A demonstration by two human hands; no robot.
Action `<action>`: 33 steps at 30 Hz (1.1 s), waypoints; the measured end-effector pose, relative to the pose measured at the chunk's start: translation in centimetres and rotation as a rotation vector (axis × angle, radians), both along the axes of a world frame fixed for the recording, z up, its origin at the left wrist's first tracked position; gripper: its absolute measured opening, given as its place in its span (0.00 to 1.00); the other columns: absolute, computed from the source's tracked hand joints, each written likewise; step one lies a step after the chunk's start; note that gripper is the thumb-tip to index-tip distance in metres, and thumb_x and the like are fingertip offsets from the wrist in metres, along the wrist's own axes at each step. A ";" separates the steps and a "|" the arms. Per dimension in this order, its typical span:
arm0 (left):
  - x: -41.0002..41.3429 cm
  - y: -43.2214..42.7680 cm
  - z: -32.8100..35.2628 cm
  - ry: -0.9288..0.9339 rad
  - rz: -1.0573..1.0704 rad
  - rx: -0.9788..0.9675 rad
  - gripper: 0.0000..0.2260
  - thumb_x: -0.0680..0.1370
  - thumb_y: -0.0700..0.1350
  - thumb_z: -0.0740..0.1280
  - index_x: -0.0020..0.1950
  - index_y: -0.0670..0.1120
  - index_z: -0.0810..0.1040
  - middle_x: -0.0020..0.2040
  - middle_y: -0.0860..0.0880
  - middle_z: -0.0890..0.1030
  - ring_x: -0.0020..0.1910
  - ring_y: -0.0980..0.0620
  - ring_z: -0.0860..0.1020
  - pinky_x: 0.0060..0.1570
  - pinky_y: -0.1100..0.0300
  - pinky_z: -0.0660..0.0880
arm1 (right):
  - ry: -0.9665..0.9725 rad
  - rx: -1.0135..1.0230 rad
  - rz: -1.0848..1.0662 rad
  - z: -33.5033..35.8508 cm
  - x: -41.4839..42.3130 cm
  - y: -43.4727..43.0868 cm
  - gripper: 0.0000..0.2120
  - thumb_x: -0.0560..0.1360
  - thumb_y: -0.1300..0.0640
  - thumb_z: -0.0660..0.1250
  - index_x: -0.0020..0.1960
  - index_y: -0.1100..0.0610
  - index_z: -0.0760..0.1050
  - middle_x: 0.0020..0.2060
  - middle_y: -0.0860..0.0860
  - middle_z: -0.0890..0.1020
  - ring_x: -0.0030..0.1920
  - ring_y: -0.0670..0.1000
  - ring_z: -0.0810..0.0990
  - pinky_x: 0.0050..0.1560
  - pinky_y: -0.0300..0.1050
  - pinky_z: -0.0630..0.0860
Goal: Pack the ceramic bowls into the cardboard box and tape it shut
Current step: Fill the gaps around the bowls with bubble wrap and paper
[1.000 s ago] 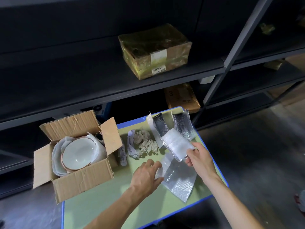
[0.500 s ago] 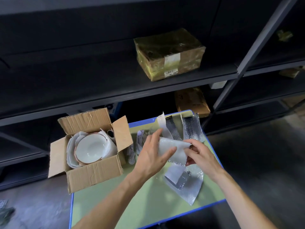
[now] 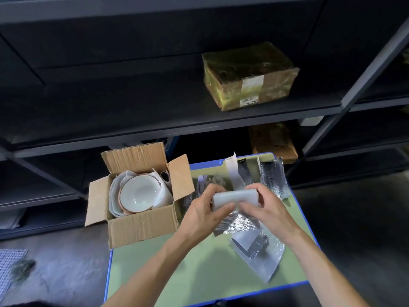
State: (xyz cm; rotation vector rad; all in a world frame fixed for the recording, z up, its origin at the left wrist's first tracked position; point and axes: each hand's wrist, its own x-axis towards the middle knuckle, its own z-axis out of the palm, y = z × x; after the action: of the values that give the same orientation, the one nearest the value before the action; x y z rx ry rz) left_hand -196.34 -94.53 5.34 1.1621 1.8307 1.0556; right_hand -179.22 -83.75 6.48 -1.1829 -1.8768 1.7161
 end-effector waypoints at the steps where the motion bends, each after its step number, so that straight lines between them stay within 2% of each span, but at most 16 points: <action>1: -0.3 -0.3 0.2 -0.024 -0.004 0.002 0.12 0.76 0.54 0.72 0.55 0.57 0.73 0.43 0.53 0.81 0.40 0.53 0.79 0.44 0.55 0.77 | 0.009 0.002 0.007 0.1 -0.3 0.0 0.12 0.73 0.55 0.75 0.54 0.48 0.76 0.42 0.52 0.83 0.44 0.53 0.83 0.47 0.50 0.80; 4: -1.3 -1.3 1.0 -0.084 0.013 0.032 0.12 0.77 0.47 0.72 0.57 0.57 0.74 0.45 0.53 0.81 0.41 0.52 0.78 0.44 0.53 0.77 | 0.019 0.033 0.088 0.5 -1.5 0.0 0.08 0.74 0.54 0.75 0.51 0.49 0.78 0.38 0.48 0.82 0.40 0.48 0.80 0.43 0.47 0.75; 7: -2.5 -2.2 2.2 -0.209 0.059 0.064 0.13 0.76 0.36 0.68 0.55 0.53 0.77 0.37 0.48 0.78 0.32 0.50 0.74 0.32 0.56 0.73 | 0.051 0.050 0.151 1.4 -3.0 -0.3 0.09 0.74 0.59 0.75 0.51 0.50 0.79 0.36 0.47 0.81 0.36 0.47 0.78 0.41 0.44 0.73; 9: -3.5 -2.7 3.1 -0.296 0.074 0.078 0.17 0.76 0.29 0.64 0.55 0.49 0.79 0.34 0.42 0.74 0.29 0.49 0.68 0.28 0.59 0.67 | 0.084 0.040 0.193 2.2 -4.2 -0.7 0.12 0.75 0.63 0.72 0.53 0.48 0.80 0.38 0.50 0.81 0.36 0.48 0.77 0.41 0.46 0.74; 12: -5.4 -3.4 4.0 -0.352 0.101 0.115 0.21 0.73 0.24 0.60 0.52 0.46 0.82 0.39 0.32 0.73 0.32 0.48 0.66 0.29 0.60 0.62 | 0.153 0.017 0.225 3.3 -6.1 -1.4 0.16 0.76 0.68 0.68 0.53 0.49 0.82 0.44 0.49 0.84 0.38 0.52 0.75 0.41 0.50 0.72; 14: -6.7 -3.9 4.4 -0.341 0.142 0.120 0.21 0.73 0.22 0.59 0.51 0.43 0.83 0.40 0.37 0.78 0.33 0.49 0.68 0.30 0.60 0.64 | 0.171 -0.003 0.265 3.7 -7.3 -1.8 0.16 0.77 0.69 0.67 0.55 0.49 0.82 0.47 0.55 0.83 0.39 0.53 0.75 0.41 0.52 0.72; 16: -7.8 -4.7 4.8 -0.322 0.168 0.120 0.20 0.73 0.22 0.58 0.51 0.41 0.83 0.40 0.50 0.82 0.34 0.53 0.73 0.34 0.63 0.69 | 0.176 -0.049 0.331 4.0 -8.3 -2.3 0.15 0.76 0.65 0.69 0.58 0.49 0.80 0.48 0.64 0.80 0.40 0.53 0.76 0.43 0.51 0.72; 17: -8.3 -5.1 4.9 -0.318 0.182 0.116 0.20 0.73 0.23 0.58 0.51 0.42 0.84 0.41 0.51 0.83 0.37 0.55 0.76 0.37 0.64 0.72 | 0.176 -0.083 0.363 4.2 -8.8 -2.6 0.15 0.75 0.61 0.71 0.60 0.49 0.79 0.49 0.63 0.80 0.41 0.53 0.77 0.43 0.50 0.72; 20: -9.7 -6.3 4.8 -0.307 0.230 0.097 0.21 0.73 0.25 0.59 0.51 0.45 0.85 0.43 0.52 0.84 0.41 0.57 0.79 0.42 0.63 0.74 | 0.128 -0.071 0.416 4.6 -10.6 -3.9 0.15 0.74 0.49 0.70 0.61 0.46 0.78 0.51 0.50 0.82 0.42 0.49 0.78 0.43 0.43 0.72; 22: -10.6 -7.0 4.7 -0.319 0.227 0.094 0.22 0.74 0.25 0.59 0.54 0.46 0.84 0.46 0.53 0.84 0.44 0.57 0.80 0.43 0.64 0.76 | 0.087 0.033 0.372 4.5 -11.9 -4.7 0.12 0.75 0.46 0.68 0.58 0.44 0.80 0.52 0.46 0.82 0.42 0.52 0.77 0.42 0.45 0.72; 24: -11.6 -7.7 4.4 -0.356 0.207 0.083 0.23 0.75 0.27 0.61 0.61 0.49 0.81 0.54 0.50 0.82 0.48 0.56 0.80 0.47 0.61 0.79 | 0.067 0.076 0.311 4.4 -13.1 -5.3 0.11 0.74 0.47 0.69 0.55 0.44 0.81 0.51 0.45 0.82 0.44 0.60 0.78 0.43 0.52 0.76; 25: -12.1 -8.1 4.1 -0.402 0.186 0.078 0.22 0.75 0.29 0.63 0.63 0.50 0.79 0.56 0.49 0.81 0.49 0.55 0.80 0.49 0.58 0.80 | 0.061 0.084 0.293 4.2 -13.6 -5.6 0.10 0.73 0.48 0.70 0.54 0.44 0.80 0.51 0.44 0.82 0.46 0.61 0.79 0.46 0.57 0.78; 27: -13.1 -8.9 3.6 -0.488 0.131 0.050 0.21 0.74 0.37 0.70 0.65 0.52 0.76 0.58 0.48 0.80 0.50 0.52 0.81 0.50 0.53 0.81 | 0.044 0.119 0.269 3.9 -14.5 -6.0 0.11 0.73 0.51 0.73 0.54 0.43 0.80 0.52 0.41 0.82 0.48 0.57 0.81 0.51 0.61 0.80; 30: -14.3 -9.2 3.3 -0.459 0.143 0.053 0.16 0.77 0.44 0.73 0.64 0.47 0.75 0.55 0.47 0.80 0.49 0.51 0.82 0.50 0.49 0.82 | -0.015 0.189 0.230 3.3 -15.5 -6.7 0.16 0.73 0.59 0.75 0.55 0.43 0.77 0.50 0.40 0.81 0.48 0.46 0.81 0.49 0.47 0.78; 33: -15.4 -8.8 2.9 -0.438 0.182 0.091 0.11 0.79 0.40 0.71 0.60 0.43 0.76 0.51 0.45 0.80 0.44 0.51 0.80 0.47 0.48 0.81 | -0.050 0.226 0.193 2.9 -16.4 -7.5 0.18 0.72 0.62 0.75 0.55 0.44 0.76 0.48 0.38 0.81 0.45 0.43 0.79 0.44 0.40 0.73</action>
State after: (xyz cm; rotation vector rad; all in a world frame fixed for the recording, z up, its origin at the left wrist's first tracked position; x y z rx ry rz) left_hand -211.78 -103.29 8.21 0.7453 1.5710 1.3857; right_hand -195.67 -91.27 9.40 -0.9946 -2.2098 1.5268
